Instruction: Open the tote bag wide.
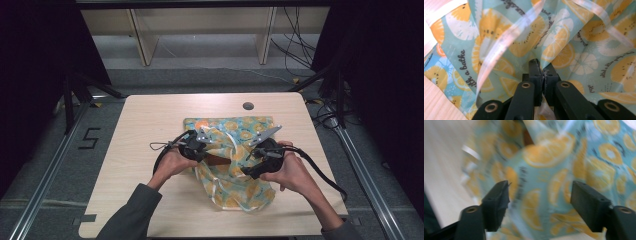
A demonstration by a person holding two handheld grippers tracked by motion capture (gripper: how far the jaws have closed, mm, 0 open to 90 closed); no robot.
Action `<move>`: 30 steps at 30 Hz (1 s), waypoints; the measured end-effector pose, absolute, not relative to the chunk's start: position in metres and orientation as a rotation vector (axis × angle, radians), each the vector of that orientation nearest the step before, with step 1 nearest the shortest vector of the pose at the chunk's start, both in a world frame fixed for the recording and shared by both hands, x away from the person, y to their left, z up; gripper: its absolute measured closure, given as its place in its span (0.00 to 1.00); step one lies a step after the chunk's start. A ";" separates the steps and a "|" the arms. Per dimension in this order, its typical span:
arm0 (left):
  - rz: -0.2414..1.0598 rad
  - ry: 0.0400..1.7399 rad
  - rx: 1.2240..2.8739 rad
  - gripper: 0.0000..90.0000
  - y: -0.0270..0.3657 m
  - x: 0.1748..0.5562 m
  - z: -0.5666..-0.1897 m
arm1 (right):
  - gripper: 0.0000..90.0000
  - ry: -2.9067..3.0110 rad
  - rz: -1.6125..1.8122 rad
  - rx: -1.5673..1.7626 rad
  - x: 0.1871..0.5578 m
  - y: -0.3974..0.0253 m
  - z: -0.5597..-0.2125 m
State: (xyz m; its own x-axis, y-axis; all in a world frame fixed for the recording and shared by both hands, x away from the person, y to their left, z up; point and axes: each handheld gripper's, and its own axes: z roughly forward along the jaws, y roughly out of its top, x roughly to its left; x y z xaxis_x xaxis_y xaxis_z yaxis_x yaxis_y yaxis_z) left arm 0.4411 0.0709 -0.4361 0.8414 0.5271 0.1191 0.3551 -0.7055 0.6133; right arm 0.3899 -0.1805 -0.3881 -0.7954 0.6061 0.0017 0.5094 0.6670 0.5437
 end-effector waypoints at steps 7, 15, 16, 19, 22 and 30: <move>0.372 0.604 2.387 0.98 0.077 0.426 -0.432 | 1.00 2.601 0.908 0.820 0.414 -0.194 -0.388; 0.261 0.527 2.266 0.99 0.090 0.393 -0.411 | 1.00 2.385 1.078 1.028 0.474 -0.228 -0.381; 0.241 0.526 2.252 0.99 0.091 0.392 -0.408 | 1.00 2.384 1.104 1.032 0.481 -0.227 -0.384; 0.259 0.541 2.224 0.99 0.094 0.402 -0.401 | 1.00 2.417 1.063 1.033 0.498 -0.217 -0.394; 0.283 0.608 2.187 0.99 0.100 0.418 -0.399 | 1.00 2.455 1.016 1.069 0.512 -0.213 -0.406; 0.265 0.750 2.196 0.98 0.115 0.453 -0.420 | 0.67 2.482 1.035 1.202 0.517 -0.213 -0.422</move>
